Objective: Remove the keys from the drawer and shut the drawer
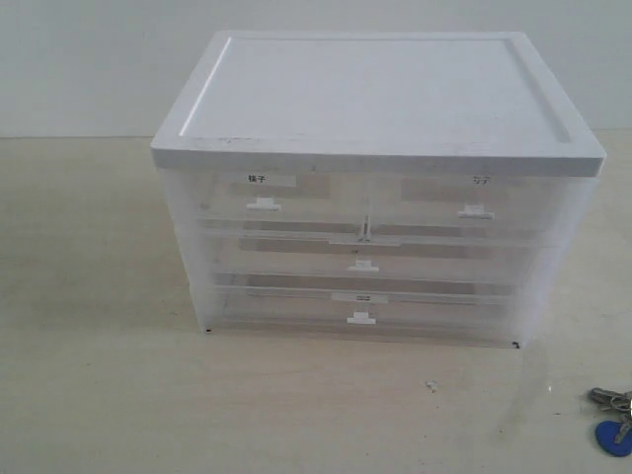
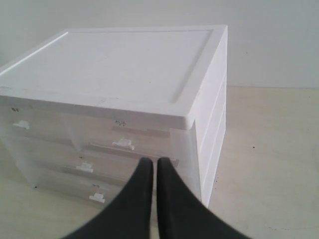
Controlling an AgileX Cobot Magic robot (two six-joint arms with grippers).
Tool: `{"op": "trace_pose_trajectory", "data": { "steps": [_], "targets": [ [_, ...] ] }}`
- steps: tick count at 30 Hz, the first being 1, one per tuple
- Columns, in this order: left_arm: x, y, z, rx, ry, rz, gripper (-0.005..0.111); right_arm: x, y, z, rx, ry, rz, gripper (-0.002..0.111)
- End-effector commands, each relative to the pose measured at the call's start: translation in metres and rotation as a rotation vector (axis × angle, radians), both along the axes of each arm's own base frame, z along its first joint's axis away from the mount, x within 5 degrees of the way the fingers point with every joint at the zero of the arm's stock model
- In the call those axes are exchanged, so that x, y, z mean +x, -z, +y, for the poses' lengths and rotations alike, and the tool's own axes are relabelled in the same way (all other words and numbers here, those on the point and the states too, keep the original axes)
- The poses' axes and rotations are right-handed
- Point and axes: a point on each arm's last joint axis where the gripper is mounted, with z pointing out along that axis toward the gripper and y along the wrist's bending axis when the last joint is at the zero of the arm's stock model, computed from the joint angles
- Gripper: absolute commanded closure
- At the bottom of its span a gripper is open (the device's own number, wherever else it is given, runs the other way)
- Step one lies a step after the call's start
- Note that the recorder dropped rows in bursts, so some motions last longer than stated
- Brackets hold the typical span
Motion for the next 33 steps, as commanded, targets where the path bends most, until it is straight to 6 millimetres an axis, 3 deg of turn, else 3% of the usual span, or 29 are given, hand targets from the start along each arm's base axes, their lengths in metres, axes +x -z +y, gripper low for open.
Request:
{"op": "trace_pose_trajectory", "data": {
  "steps": [1,33],
  "targets": [
    [-0.0002,0.0014,0.0,-0.023,-0.006,0.003,0.102,-0.0002,-0.0016,-0.0009,0.008,0.005,-0.004,0.108],
    [-0.0002,0.0014,0.0,-0.023,-0.006,0.003,0.102,0.0004,-0.0006,-0.0044,-0.043,0.02,-0.04,0.108]
  ]
}}
